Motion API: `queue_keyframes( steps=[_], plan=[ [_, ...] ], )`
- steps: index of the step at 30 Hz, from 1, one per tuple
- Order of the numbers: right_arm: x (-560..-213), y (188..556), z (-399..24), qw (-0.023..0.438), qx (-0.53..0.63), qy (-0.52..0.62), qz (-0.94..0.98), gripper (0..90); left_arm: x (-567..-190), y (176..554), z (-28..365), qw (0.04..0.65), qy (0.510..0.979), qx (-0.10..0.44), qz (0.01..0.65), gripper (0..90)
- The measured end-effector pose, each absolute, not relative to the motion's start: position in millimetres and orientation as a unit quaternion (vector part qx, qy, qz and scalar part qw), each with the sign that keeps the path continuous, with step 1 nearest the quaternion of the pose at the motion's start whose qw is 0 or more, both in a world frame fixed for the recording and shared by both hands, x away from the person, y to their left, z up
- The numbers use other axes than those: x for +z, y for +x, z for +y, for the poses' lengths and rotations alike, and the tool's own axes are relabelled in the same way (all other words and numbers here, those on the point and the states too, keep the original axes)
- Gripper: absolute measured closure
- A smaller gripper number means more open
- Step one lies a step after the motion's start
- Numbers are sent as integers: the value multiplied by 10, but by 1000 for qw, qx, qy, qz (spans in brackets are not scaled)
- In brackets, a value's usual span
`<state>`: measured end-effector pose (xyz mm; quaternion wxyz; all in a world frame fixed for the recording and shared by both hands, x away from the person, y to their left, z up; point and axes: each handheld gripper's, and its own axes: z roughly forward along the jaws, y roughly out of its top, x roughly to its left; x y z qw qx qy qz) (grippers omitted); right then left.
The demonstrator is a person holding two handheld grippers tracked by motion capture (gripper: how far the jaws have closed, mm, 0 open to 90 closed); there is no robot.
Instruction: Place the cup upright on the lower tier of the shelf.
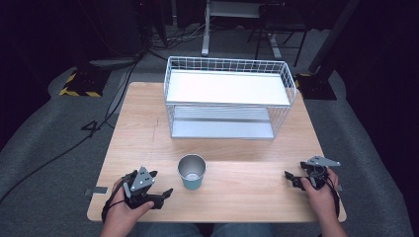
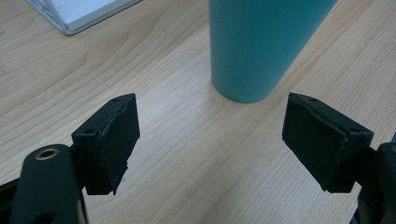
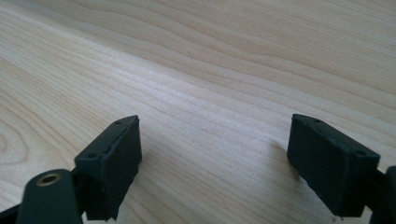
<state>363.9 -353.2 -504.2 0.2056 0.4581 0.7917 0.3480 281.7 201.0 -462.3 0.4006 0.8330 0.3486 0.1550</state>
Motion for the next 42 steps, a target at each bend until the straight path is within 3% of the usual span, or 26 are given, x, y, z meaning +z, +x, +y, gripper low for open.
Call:
queue_keyframes(
  steps=[9, 22, 42],
  plan=[
    [-5042, 3634, -3528, 207, 348, 457, 792, 182, -4693, 2838, 1774, 424, 829, 150, 332, 189],
    [-5042, 3629, -3526, 206, 348, 457, 792, 182, -4865, 2941, 1564, 473, 793, 129, 361, 155],
    [-5043, 3630, -3527, 206, 348, 457, 792, 182, -4991, 3083, 1309, 462, 791, 137, 377, 155]
  ],
)
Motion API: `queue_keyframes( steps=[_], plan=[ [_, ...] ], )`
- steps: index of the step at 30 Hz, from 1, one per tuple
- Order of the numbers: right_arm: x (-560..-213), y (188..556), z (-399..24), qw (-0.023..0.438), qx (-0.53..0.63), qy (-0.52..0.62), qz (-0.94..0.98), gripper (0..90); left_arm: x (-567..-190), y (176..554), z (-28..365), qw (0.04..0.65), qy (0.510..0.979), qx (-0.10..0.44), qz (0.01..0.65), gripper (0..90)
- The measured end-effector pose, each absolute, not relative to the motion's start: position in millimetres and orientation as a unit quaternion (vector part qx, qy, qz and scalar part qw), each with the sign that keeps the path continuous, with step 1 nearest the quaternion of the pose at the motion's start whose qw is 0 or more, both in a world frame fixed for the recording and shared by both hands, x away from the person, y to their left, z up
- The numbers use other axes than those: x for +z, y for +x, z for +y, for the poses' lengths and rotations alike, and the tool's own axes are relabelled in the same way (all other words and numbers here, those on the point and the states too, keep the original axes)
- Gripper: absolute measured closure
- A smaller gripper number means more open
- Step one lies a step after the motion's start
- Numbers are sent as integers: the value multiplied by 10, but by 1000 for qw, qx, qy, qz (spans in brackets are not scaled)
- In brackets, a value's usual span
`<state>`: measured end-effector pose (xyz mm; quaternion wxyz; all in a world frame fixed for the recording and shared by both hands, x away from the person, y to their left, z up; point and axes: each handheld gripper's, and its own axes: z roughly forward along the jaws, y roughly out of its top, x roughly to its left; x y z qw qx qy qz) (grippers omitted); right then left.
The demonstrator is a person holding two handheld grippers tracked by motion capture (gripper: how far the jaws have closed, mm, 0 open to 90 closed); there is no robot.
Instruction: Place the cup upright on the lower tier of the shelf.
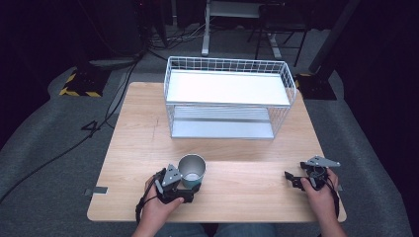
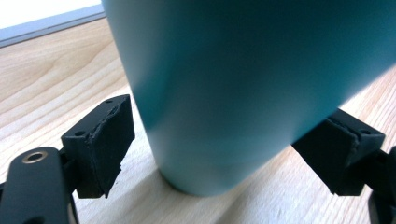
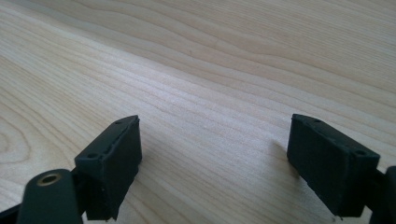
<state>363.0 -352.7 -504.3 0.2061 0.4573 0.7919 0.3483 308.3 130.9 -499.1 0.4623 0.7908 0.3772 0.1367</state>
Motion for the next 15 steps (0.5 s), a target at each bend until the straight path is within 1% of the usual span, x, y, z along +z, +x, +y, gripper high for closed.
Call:
queue_keyframes(
  steps=[10, 15],
  plan=[
    [-5042, 3629, -3526, 205, 348, 458, 792, 182, -4990, 3106, 1241, 460, 790, 150, 377, 162],
    [-5042, 3628, -3526, 205, 348, 458, 792, 182, -4990, 3107, 1211, 438, 803, 160, 371, 217]
  ],
)
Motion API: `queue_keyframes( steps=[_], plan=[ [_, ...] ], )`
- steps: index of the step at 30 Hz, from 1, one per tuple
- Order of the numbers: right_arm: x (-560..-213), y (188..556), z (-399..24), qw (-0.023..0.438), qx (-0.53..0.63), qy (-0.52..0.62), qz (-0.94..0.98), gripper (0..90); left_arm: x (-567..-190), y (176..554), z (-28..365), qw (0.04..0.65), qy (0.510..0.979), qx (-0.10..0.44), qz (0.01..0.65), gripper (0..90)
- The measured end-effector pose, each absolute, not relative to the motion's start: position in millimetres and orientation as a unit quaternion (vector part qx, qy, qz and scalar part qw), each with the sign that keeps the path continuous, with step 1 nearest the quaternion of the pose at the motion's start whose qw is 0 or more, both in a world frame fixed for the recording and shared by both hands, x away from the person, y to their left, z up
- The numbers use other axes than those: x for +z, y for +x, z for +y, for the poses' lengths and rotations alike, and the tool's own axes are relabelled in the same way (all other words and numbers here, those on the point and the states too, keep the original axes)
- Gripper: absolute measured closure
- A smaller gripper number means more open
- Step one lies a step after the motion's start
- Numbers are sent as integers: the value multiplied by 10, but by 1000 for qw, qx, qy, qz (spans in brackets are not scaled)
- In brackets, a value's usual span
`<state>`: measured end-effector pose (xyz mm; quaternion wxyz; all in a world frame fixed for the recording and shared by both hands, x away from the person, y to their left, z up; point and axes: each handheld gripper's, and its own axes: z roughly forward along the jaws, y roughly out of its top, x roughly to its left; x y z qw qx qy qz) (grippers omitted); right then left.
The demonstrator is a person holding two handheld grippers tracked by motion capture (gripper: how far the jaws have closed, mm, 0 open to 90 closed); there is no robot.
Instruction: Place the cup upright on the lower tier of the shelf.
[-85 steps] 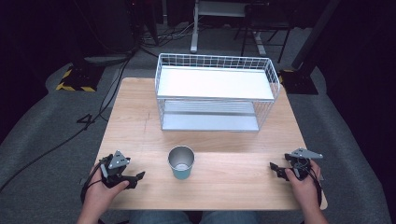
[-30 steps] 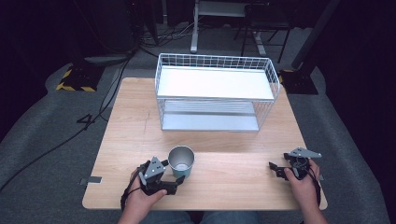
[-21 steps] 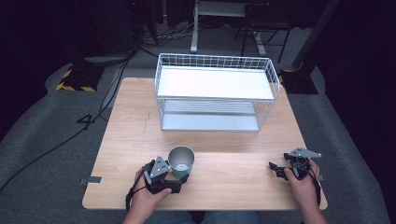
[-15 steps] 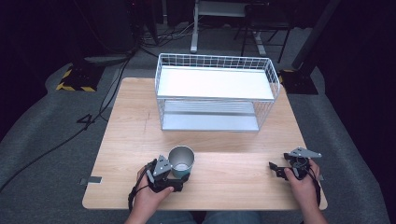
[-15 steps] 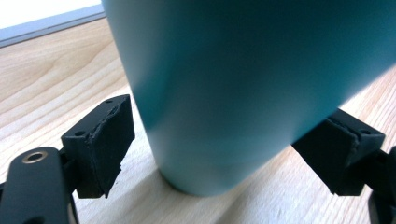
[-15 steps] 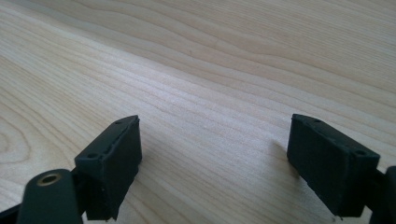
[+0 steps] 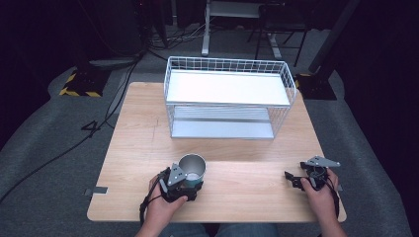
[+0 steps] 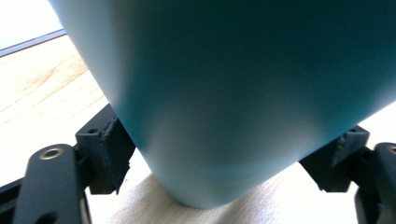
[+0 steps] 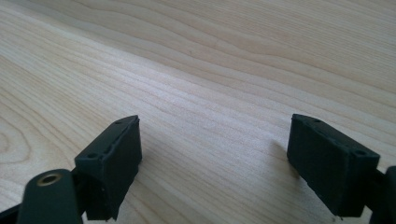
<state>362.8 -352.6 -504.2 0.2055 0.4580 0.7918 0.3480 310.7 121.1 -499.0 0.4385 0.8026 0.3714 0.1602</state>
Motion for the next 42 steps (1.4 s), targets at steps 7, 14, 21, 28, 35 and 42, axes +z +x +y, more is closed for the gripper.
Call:
queue_keyframes(
  steps=[7, 14, 21, 28, 35, 42],
  plan=[
    [-5042, 3628, -3525, 206, 348, 457, 792, 182, -4990, 3109, 1216, 438, 802, 160, 373, 224],
    [-5043, 3629, -3526, 208, 348, 455, 793, 182, -4988, 3107, 1215, 435, 803, 164, 372, 227],
    [-5042, 3628, -3526, 206, 348, 457, 792, 182, -4968, 3107, 1231, 441, 800, 166, 373, 227],
    [-5043, 3630, -3528, 206, 348, 457, 792, 182, -4860, 3116, 1214, 454, 793, 168, 369, 228],
    [-5043, 3628, -3527, 205, 348, 458, 792, 182, -4744, 3152, 1190, 468, 788, 168, 364, 227],
    [-5043, 3628, -3526, 205, 348, 458, 792, 182, -4591, 3278, 1158, 469, 788, 176, 359, 227]
  ],
)
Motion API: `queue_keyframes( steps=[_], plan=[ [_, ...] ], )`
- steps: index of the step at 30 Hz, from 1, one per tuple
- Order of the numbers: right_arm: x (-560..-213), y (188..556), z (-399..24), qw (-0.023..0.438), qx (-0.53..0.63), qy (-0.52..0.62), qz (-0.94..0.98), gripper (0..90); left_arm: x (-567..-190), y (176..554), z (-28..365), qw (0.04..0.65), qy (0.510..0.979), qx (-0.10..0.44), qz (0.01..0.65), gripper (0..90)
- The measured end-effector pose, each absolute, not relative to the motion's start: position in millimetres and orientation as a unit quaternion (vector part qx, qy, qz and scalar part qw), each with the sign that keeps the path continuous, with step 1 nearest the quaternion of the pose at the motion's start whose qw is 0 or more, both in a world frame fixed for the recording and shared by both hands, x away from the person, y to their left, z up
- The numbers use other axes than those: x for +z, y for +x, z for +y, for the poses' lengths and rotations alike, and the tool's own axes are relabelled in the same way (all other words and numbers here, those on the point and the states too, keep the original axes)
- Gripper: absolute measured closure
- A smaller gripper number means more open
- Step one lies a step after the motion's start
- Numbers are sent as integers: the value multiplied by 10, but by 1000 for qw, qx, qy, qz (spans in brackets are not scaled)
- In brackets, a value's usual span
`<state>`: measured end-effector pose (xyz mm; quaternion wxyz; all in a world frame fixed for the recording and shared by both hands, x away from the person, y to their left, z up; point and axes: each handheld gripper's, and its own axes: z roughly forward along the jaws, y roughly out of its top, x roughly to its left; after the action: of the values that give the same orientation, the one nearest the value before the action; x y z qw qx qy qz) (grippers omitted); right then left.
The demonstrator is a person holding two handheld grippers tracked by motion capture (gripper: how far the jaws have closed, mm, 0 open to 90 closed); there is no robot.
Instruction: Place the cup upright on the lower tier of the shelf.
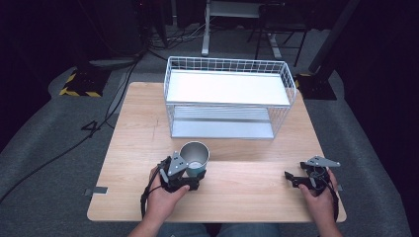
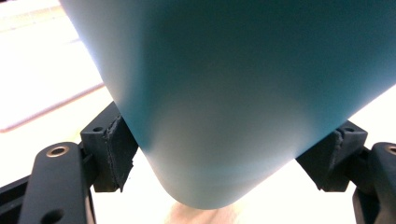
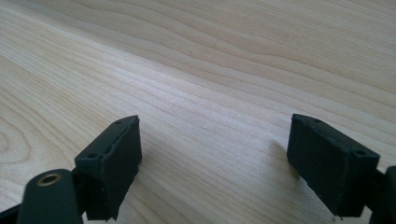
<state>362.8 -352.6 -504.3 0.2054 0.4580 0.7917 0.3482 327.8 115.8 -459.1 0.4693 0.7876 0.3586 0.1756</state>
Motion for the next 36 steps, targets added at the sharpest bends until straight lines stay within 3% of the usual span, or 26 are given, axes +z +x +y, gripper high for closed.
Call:
queue_keyframes(
  steps=[16, 36],
  plan=[
    [-5043, 3628, -3526, 205, 348, 458, 792, 182, -4357, 3554, 1024, 482, 780, 180, 357, 228],
    [-5043, 3627, -3524, 206, 348, 460, 791, 184, -4372, 4025, 660, 496, 765, 177, 371, 227]
  ],
)
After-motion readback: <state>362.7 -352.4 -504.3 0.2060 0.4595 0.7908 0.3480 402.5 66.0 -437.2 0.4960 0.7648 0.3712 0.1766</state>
